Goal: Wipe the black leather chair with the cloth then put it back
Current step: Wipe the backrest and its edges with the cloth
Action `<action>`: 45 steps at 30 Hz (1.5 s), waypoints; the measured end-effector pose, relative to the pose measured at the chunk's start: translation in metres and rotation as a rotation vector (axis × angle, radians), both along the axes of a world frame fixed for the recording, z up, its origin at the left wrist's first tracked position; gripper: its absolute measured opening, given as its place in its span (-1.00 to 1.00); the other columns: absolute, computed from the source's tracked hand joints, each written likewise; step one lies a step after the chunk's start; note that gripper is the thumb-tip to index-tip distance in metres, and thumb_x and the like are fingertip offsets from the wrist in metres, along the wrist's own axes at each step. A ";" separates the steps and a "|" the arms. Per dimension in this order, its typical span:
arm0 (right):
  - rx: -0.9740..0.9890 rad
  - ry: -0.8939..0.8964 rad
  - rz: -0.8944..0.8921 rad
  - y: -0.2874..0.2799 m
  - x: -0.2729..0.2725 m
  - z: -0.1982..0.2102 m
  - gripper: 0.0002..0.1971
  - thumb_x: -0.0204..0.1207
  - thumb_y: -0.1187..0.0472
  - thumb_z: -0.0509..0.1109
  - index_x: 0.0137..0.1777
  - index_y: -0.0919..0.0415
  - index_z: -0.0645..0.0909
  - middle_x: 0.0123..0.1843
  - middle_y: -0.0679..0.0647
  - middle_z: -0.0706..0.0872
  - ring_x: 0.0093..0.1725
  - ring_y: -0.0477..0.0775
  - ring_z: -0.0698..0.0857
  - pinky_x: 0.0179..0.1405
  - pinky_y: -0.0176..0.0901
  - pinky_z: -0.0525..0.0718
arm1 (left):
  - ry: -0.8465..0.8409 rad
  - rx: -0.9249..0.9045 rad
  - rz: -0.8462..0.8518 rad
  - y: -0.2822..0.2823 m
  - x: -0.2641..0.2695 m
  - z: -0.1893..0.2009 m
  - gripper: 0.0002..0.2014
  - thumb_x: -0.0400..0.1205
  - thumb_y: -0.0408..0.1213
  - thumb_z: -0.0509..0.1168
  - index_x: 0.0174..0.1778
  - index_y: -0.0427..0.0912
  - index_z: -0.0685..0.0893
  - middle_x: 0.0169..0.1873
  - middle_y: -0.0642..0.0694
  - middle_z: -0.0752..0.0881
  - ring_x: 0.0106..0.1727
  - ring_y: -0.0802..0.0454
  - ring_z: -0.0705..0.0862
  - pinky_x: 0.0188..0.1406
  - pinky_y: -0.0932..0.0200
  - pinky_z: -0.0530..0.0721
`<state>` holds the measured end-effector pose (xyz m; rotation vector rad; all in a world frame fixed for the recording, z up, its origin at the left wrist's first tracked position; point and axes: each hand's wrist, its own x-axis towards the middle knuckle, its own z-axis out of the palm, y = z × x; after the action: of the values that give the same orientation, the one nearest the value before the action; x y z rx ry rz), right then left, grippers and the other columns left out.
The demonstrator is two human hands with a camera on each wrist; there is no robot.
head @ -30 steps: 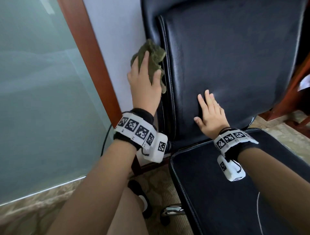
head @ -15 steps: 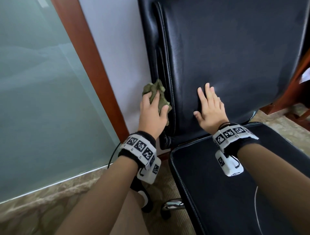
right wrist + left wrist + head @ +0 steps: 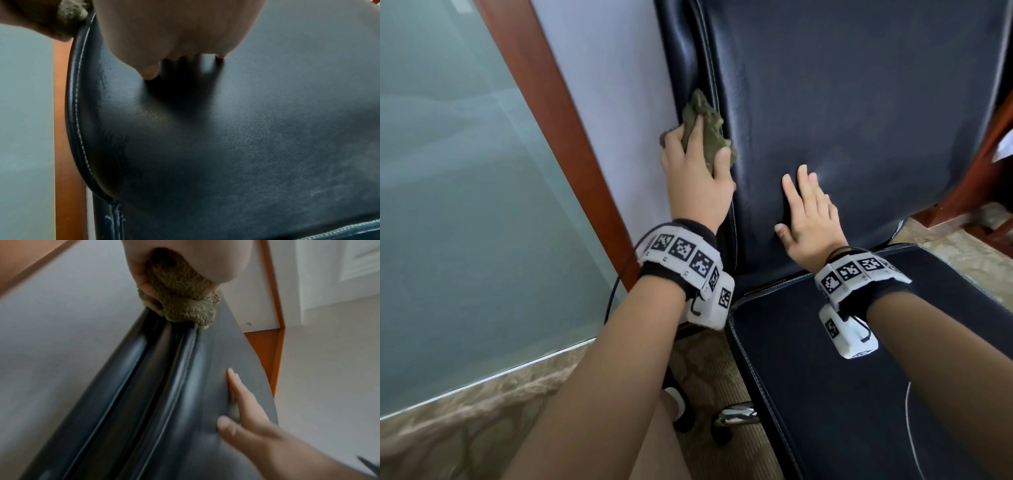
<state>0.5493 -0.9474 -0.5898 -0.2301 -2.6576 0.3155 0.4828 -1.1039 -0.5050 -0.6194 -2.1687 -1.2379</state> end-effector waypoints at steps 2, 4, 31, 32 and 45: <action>0.006 0.016 0.005 0.000 -0.001 -0.001 -0.26 0.55 0.10 0.20 0.64 0.18 -0.09 0.67 0.20 -0.13 0.65 0.21 -0.08 0.54 0.21 0.05 | -0.045 -0.071 -0.019 -0.009 0.005 -0.022 -0.52 0.61 -0.27 0.22 0.48 -0.27 0.46 0.28 -0.27 0.45 0.34 -0.14 0.40 0.37 0.26 0.27; 0.005 0.009 0.002 0.000 -0.001 -0.001 -0.24 0.57 0.16 0.27 0.64 0.18 -0.11 0.67 0.18 -0.16 0.65 0.20 -0.11 0.55 0.20 0.02 | -0.068 -0.206 -0.051 -0.023 0.012 -0.047 -0.52 0.62 -0.29 0.24 0.48 -0.31 0.45 0.26 -0.26 0.47 0.31 -0.13 0.42 0.31 0.29 0.29; -0.008 -0.017 -0.005 -0.001 0.000 0.004 -0.23 0.58 0.14 0.26 0.64 0.14 -0.15 0.67 0.14 -0.21 0.66 0.15 -0.15 0.56 0.14 -0.03 | -0.013 -0.163 0.084 -0.022 -0.014 -0.014 -0.46 0.67 -0.28 0.17 0.60 -0.14 0.25 0.51 -0.21 0.32 0.43 -0.21 0.26 0.41 0.19 0.18; -0.011 -0.020 -0.008 -0.002 -0.001 0.004 -0.23 0.58 0.14 0.25 0.64 0.14 -0.16 0.67 0.14 -0.21 0.66 0.15 -0.16 0.56 0.14 -0.04 | -0.010 -0.229 0.076 -0.026 -0.012 -0.022 -0.46 0.67 -0.30 0.19 0.59 -0.16 0.27 0.49 -0.23 0.33 0.41 -0.22 0.28 0.40 0.19 0.19; -0.010 0.006 0.017 -0.001 0.001 0.004 -0.26 0.55 0.08 0.18 0.64 0.17 -0.11 0.67 0.17 -0.17 0.65 0.20 -0.11 0.55 0.19 0.01 | 0.236 -0.105 0.053 -0.035 -0.007 0.030 -0.51 0.58 -0.35 0.21 0.48 -0.18 0.46 0.30 -0.35 0.45 0.30 -0.27 0.39 0.32 0.20 0.21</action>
<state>0.5506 -0.9485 -0.5859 -0.2091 -2.6538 0.3342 0.4759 -1.1392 -0.4752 -0.7086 -2.0475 -0.9753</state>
